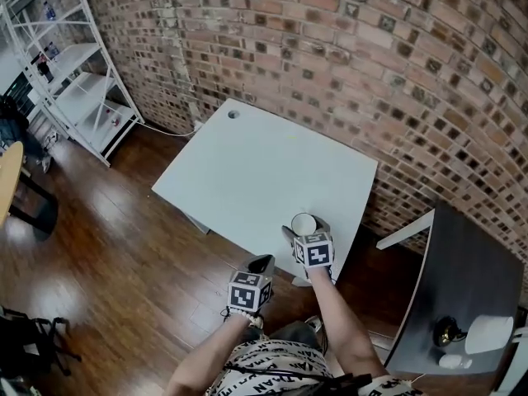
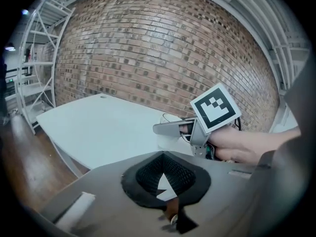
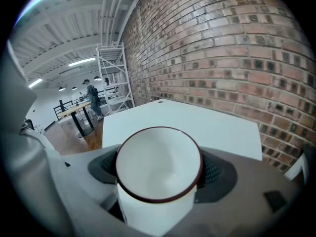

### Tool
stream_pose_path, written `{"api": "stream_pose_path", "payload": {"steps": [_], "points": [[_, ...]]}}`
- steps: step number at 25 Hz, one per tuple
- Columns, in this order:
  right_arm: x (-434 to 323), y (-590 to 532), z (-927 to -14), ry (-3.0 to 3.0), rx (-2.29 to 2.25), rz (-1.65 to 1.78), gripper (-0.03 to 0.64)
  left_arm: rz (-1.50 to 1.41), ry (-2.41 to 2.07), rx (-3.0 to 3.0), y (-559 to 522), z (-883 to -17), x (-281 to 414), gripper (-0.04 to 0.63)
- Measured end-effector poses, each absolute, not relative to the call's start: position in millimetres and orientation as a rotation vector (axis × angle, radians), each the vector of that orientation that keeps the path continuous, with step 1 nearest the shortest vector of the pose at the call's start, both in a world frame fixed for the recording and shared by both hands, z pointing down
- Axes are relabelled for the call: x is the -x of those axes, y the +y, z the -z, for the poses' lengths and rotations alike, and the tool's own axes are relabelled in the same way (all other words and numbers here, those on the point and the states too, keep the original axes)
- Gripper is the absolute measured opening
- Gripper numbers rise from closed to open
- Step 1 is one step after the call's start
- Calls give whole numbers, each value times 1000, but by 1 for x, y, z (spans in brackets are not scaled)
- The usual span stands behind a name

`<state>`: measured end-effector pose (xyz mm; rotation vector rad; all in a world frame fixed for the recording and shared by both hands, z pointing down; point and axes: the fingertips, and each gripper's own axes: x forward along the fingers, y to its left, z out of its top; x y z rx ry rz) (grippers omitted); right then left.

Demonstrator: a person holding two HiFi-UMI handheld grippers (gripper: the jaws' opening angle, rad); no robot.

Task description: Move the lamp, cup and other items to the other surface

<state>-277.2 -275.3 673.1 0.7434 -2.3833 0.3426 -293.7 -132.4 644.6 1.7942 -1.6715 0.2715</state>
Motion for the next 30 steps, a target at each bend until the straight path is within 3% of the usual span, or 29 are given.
{"api": "stream_pose_path", "payload": {"steps": [12, 21, 30], "points": [[393, -253, -718, -2355, -564, -290, 423, -220, -1747, -1681, -100, -659, 365, 8], [417, -254, -728, -2338, -549, -290, 428, -179, -1756, -1631, -84, -670, 385, 8], [387, -246, -702, -2376, -606, -357, 459, -177, -1741, -1657, -90, -661, 381, 8]]}}
